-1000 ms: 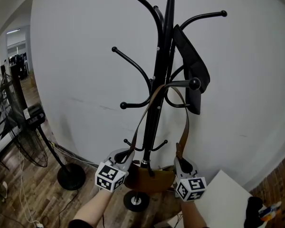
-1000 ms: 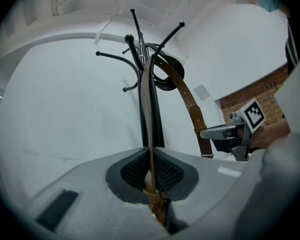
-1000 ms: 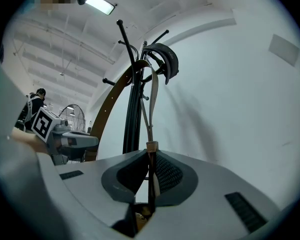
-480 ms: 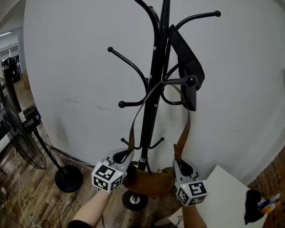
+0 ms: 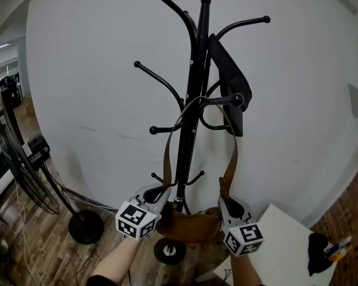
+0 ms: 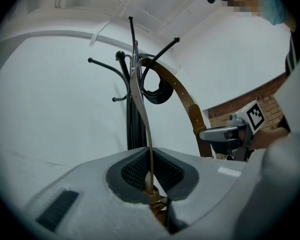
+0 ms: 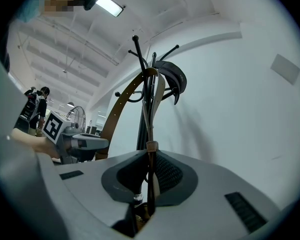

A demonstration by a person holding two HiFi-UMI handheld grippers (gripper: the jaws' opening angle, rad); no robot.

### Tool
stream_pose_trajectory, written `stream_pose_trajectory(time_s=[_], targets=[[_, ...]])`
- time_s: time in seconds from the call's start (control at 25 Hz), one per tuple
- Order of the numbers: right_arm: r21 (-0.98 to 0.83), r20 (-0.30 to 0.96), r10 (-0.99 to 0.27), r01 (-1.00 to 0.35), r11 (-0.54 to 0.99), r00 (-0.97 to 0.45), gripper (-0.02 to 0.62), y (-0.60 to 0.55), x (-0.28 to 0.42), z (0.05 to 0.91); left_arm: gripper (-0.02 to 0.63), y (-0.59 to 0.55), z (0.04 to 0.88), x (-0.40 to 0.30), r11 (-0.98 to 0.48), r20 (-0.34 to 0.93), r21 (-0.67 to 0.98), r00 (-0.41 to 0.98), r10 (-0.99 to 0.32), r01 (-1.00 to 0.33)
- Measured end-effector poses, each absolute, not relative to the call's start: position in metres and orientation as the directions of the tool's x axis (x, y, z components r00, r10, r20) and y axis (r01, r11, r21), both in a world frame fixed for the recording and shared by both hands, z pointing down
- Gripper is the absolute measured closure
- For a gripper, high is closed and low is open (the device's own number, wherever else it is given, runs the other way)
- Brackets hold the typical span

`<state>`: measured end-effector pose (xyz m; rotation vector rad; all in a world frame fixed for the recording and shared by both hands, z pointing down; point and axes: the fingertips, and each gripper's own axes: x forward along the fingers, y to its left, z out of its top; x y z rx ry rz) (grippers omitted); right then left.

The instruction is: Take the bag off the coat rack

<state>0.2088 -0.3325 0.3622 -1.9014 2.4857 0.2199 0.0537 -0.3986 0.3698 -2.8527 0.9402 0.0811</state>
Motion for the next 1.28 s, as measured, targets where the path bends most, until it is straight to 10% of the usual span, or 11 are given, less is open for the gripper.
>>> stream_pose_trajectory(time_s=[1.28], targets=[[0.070,-0.237,-0.957,-0.985,0.156,-0.168,0.558,-0.260,0.206,0.299,0.588,-0.326,0.289,0.038,-0.844,-0.242,-0.215,0.864,-0.442,-0.492]])
